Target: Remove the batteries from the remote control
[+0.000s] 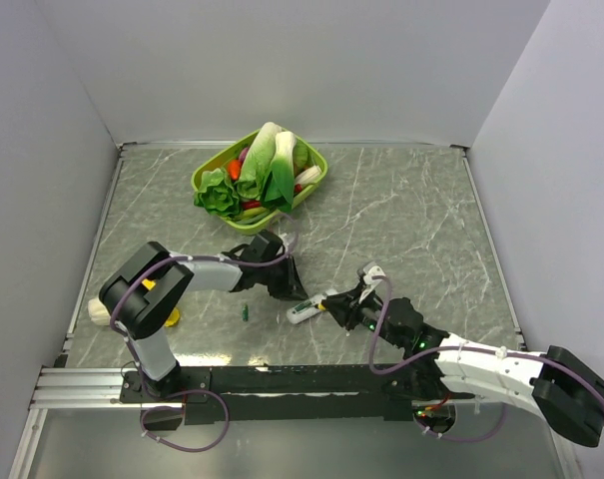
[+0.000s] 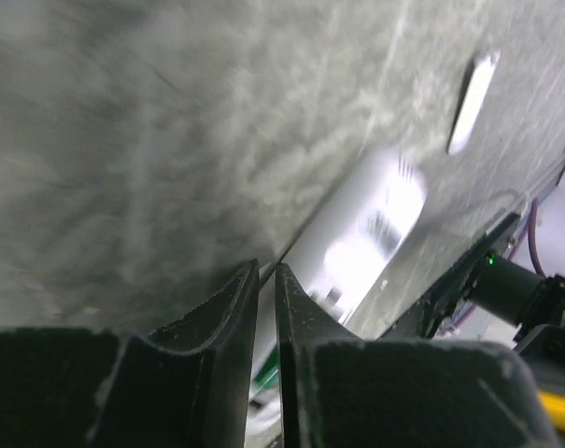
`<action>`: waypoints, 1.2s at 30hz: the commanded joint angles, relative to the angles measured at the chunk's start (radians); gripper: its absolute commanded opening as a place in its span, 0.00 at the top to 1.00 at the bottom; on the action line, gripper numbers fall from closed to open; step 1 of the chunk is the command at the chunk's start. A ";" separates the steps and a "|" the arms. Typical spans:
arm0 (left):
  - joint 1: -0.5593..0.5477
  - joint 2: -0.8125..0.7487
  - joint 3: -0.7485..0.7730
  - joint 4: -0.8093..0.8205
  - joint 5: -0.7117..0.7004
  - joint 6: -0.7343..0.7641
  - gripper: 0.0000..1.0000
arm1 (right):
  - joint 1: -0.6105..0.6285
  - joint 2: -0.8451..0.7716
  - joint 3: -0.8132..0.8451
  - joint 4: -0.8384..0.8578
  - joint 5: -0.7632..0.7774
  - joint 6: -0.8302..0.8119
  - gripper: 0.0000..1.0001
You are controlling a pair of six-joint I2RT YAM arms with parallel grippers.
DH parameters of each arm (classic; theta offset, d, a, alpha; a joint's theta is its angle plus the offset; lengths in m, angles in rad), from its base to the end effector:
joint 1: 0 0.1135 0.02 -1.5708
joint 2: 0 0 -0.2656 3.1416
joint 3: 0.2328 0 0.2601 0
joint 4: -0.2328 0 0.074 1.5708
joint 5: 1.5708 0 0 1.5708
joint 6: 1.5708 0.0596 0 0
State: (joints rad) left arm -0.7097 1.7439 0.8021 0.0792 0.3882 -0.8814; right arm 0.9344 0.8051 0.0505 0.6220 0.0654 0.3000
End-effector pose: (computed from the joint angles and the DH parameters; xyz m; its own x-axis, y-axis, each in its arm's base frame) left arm 0.2487 -0.2433 0.1077 -0.9760 -0.1032 -0.1919 0.0579 0.7264 -0.6848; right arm 0.1183 0.1535 0.1577 -0.3009 0.0891 -0.9495 -0.7067 0.6477 0.2847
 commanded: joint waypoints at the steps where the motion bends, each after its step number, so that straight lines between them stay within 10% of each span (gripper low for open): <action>1: -0.046 0.008 -0.023 0.034 0.032 -0.028 0.81 | 0.017 -0.009 -0.123 0.107 -0.049 0.086 1.00; 22: -0.005 -0.053 0.160 -0.222 -0.132 0.074 0.75 | 0.020 -0.092 -0.008 -0.152 -0.004 0.041 1.00; 36: -0.005 -0.127 -0.004 -0.144 -0.089 0.058 0.76 | 0.018 -0.214 0.132 -0.421 -0.035 0.034 1.00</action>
State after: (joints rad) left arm -0.7120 1.6756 0.8436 -0.1108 0.2760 -0.8249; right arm 0.9466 0.6079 0.1184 0.2832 0.0742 0.3210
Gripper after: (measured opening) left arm 0.245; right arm 0.280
